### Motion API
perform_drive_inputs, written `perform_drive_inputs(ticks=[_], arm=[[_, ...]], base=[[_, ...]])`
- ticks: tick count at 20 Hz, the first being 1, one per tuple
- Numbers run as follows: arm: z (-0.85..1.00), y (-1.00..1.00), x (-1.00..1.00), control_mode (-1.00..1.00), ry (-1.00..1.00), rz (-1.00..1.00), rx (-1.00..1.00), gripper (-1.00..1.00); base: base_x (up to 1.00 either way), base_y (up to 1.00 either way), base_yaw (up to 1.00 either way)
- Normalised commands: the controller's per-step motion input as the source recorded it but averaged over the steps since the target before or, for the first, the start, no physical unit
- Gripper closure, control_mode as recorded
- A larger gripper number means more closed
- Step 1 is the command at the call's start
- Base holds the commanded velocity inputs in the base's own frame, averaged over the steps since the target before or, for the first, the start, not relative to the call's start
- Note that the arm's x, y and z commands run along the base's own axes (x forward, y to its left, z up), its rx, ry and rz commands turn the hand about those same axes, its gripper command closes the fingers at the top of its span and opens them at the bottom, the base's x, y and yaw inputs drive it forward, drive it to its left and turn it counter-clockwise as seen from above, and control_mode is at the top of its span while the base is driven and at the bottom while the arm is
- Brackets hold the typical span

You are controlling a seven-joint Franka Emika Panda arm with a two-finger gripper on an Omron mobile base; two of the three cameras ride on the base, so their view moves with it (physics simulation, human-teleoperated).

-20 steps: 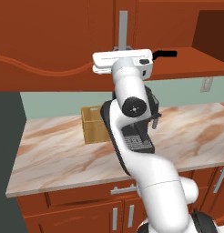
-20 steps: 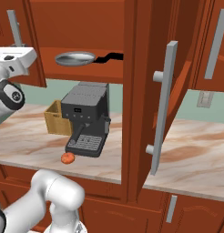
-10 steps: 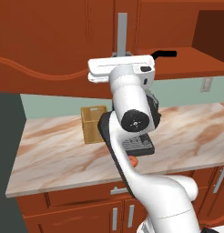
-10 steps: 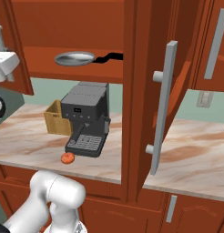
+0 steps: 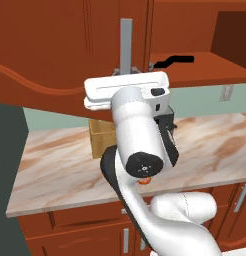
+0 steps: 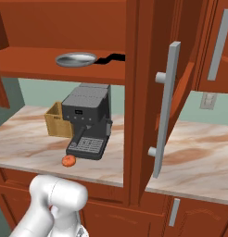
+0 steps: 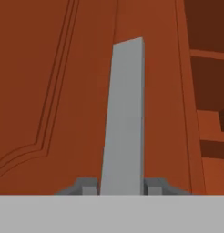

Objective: Pick the pan from the cabinet and place it on the stove. Then turn on the stove burner for the pan.

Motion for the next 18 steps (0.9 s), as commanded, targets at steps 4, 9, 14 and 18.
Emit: perform_drive_inputs(ticks=[4,9,14,18], arm=[[-0.04,0.26,-0.64,-1.0,0.0,0.03,-0.01,-1.0],[-0.03,0.0,-0.65,-1.0,-0.02,0.01,0.06,-1.0],[0.01,-0.09,-0.67,-1.0,-0.01,0.0,0.12,-1.0],[0.08,-0.42,-0.46,-1.0,0.0,0.0,0.18,-1.0]], base=[[0.0,0.0,0.0],[0.0,0.0,0.0],[0.0,0.0,0.0],[0.0,0.0,0.0]])
